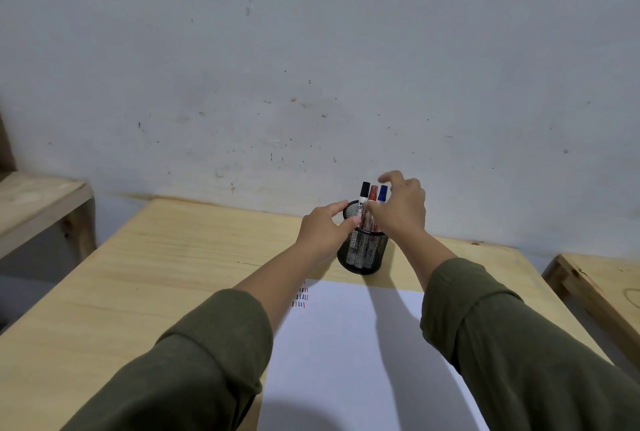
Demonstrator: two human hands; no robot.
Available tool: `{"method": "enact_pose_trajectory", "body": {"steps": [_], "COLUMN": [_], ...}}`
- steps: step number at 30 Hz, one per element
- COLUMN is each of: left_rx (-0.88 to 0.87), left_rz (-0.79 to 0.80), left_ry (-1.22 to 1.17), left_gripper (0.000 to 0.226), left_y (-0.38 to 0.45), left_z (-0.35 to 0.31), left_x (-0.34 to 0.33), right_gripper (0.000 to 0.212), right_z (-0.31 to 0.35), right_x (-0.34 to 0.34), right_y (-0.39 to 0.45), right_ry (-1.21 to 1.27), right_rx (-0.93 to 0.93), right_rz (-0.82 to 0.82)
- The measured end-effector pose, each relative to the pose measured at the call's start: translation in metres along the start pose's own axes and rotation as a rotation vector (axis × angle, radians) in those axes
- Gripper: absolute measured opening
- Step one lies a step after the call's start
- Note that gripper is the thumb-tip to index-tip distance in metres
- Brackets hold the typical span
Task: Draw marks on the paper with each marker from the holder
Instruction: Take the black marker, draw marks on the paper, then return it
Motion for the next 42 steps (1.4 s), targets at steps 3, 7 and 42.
{"method": "enact_pose_trajectory", "body": {"steps": [3, 7, 42], "left_rx": [0.003, 0.012, -0.244], "left_rz": [-0.003, -0.007, -0.078], "left_ry": [-0.009, -0.034, 0.02], "left_gripper": [0.051, 0.051, 0.02], "left_y": [0.001, 0.002, -0.058], "left_z": [0.002, 0.003, -0.074], "left_x": [0.0, 0.0, 0.019], "right_gripper": [0.05, 0.042, 0.008], "right_z": [0.009, 0.013, 0.046], "right_x": [-0.002, -0.004, 0.101], "right_y": [0.003, 0.005, -0.062], "right_ry": [-0.165, -0.246, 0.587], "right_rx": [0.075, 0.096, 0.219], "right_rz": [0.045, 0.089, 0.081]}}
Point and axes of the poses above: each hand's wrist, its own y-axis towards the middle knuckle, its own x-axis out of the back of the hand, z = x × y, the point moved 7 cm from there along y, towards the middle knuckle, and after that the axes turned 13 degrees about -y, right-handed, at the moved point
